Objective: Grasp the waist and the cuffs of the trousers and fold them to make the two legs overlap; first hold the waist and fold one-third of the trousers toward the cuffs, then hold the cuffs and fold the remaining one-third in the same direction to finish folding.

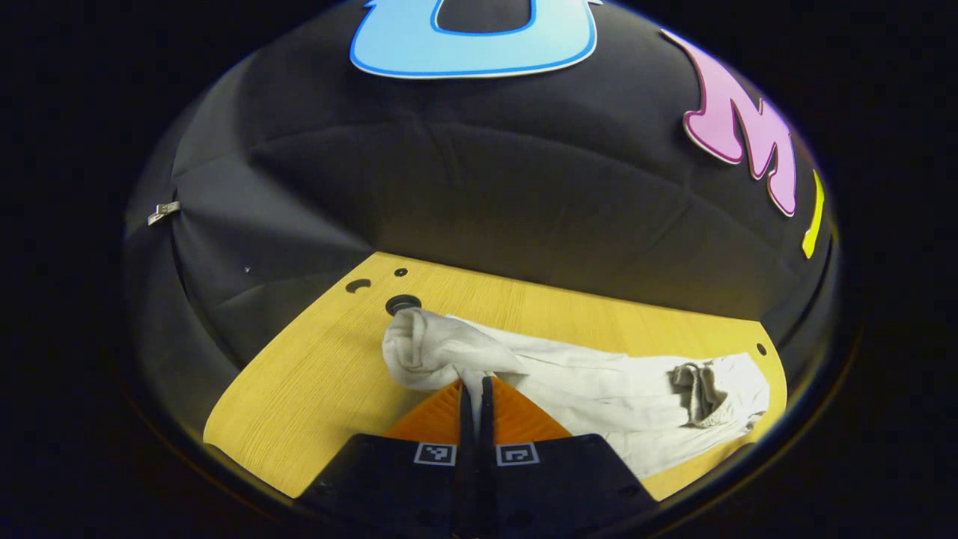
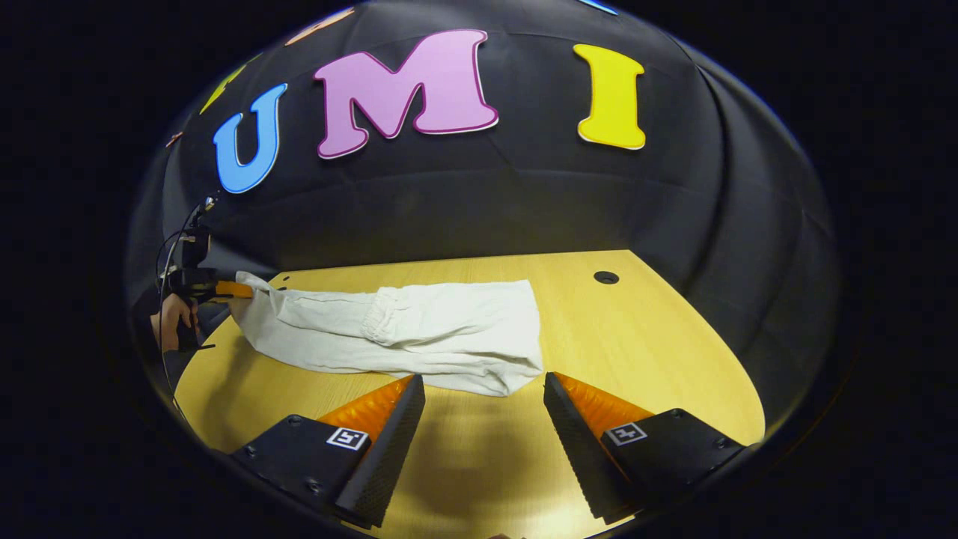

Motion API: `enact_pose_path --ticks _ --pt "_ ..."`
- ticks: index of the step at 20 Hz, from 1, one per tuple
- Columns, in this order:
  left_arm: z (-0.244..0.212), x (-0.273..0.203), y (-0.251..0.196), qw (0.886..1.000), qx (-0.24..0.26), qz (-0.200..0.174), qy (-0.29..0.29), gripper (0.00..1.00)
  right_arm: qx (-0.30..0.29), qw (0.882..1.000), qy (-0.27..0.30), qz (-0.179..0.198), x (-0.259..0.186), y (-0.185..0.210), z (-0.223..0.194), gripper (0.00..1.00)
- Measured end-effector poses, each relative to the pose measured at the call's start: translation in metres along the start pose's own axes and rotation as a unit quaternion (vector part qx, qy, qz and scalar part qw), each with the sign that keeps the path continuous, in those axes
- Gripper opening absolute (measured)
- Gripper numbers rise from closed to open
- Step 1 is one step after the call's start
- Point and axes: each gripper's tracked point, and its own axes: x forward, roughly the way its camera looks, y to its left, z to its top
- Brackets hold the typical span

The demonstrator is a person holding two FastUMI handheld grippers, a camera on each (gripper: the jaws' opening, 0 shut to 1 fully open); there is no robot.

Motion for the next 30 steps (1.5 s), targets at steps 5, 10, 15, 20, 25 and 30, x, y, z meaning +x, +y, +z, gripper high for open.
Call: enact_pose_path --ticks 5,10,15,20,25,30 --pt "0.024 -0.016 -0.036 1.0 -0.011 -0.009 -0.022 0.05 -0.007 1.0 0.001 0.001 -0.015 -0.021 0.013 0.98" --pt "0.055 -0.038 -0.103 0.998 0.021 -0.043 -0.05 0.05 -0.011 1.0 -0.005 0.007 -0.022 -0.035 0.027 0.98" --pt "0.079 -0.057 -0.183 0.993 0.039 -0.084 -0.069 0.02 -0.005 1.0 -0.018 0.004 -0.033 -0.058 0.038 0.98" --pt "0.087 -0.076 -0.272 0.987 0.059 -0.132 -0.076 0.05 0.003 1.0 -0.026 -0.01 -0.044 -0.09 0.042 0.98" --pt "0.064 -0.083 -0.365 0.978 0.083 -0.184 -0.06 0.05 0.032 0.998 -0.039 -0.038 -0.057 -0.127 0.045 0.98" --pt "0.014 -0.079 -0.445 0.967 0.101 -0.234 -0.022 0.05 0.05 0.996 -0.041 -0.064 -0.074 -0.156 0.038 0.98"
